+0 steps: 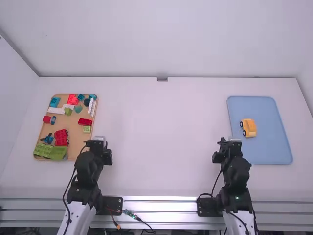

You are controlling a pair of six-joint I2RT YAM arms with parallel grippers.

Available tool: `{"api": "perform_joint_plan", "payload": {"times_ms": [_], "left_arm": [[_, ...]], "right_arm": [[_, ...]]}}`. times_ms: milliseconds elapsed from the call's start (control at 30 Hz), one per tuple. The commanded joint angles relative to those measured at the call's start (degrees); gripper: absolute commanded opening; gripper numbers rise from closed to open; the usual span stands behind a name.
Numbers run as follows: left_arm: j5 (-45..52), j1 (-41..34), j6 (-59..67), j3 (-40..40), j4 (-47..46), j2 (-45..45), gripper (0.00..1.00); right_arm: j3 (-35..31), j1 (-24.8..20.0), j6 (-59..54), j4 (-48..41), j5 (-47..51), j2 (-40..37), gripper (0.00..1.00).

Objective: Assemble lego blocks to make yellow taxi

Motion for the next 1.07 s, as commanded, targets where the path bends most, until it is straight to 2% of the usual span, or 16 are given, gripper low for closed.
{"api": "perform_joint_plan", "payload": {"times_ms": [0, 467, 800, 1033], "left_arm": [[-0.30, 0.23, 0.05, -0.51, -0.32, -2.45, 0.00], [-0.30, 0.23, 0.05, -0.51, -0.32, -13.37, 0.00], [-0.30, 0.23, 0.05, -0.51, -0.32, -19.30, 0.00], [-0.30, 0.23, 0.05, -0.51, -0.32, -19.42, 0.00]], "right_arm": [[-0.67, -0.10, 0.19, -0.30, 0.16, -1.99, 0.00], [-0.67, -0.10, 0.19, -0.30, 0.16, -10.52, 0.00], [-0.67, -0.10, 0.19, -0.30, 0.16, -10.52, 0.00], [-0.67, -0.10, 0.19, -0.30, 0.16, -10.52, 0.00]]}}
